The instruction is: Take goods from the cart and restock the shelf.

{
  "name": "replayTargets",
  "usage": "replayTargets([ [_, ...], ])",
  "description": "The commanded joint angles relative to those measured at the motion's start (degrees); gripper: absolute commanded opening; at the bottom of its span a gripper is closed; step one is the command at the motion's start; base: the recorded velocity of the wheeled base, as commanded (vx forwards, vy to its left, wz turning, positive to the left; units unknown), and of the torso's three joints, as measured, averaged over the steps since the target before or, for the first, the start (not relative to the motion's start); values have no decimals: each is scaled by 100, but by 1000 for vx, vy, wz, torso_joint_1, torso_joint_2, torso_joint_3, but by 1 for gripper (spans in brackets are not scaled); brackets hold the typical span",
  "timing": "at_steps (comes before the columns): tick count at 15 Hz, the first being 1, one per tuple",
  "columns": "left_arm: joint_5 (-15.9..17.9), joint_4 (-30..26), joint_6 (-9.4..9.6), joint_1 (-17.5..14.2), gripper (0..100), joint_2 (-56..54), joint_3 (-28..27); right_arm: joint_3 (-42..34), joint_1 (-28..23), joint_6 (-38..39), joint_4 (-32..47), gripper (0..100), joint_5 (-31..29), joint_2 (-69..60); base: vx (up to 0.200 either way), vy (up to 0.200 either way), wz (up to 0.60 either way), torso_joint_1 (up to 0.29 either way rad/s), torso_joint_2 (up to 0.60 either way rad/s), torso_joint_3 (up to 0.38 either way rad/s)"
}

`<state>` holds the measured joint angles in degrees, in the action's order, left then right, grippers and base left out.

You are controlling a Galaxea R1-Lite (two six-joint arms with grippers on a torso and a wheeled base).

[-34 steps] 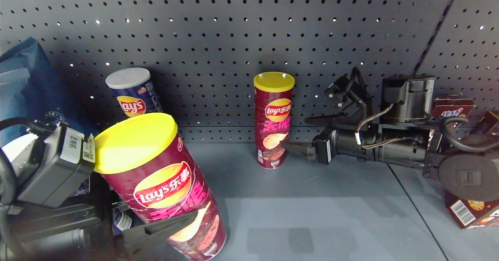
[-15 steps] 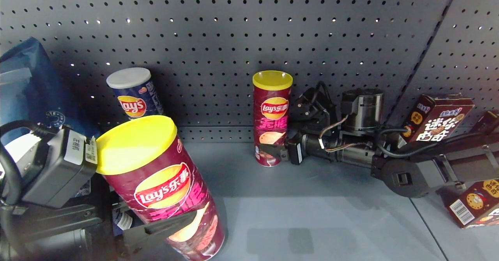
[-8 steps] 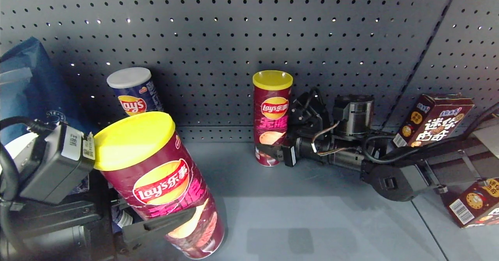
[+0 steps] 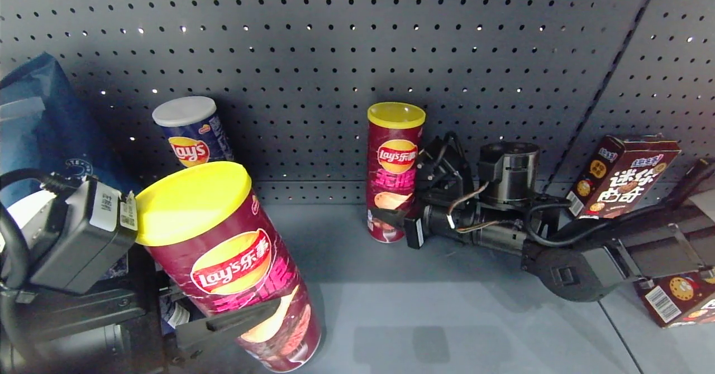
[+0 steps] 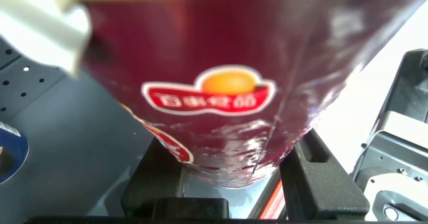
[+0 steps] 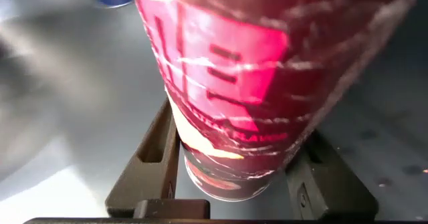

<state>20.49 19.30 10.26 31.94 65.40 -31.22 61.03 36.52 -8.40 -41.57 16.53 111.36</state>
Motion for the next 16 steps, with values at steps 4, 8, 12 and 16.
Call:
replayTargets([
  [4,-10,4,2,-4,0,-10,-7,-618,250,93,-27,0,-141,-774,0,0,0,0,0,0],
  [8,-1,13,2,-4,0,-10,-16,-996,399,163,-9,0,-176,-1328,0,0,0,0,0,0],
  [12,-10,13,2,5,0,-10,-68,-1629,786,163,-9,0,-317,-1925,0,0,0,0,0,0],
  [16,-28,-5,11,5,0,-10,-86,-2200,1208,172,-18,0,-616,-2312,0,0,0,0,0,0],
])
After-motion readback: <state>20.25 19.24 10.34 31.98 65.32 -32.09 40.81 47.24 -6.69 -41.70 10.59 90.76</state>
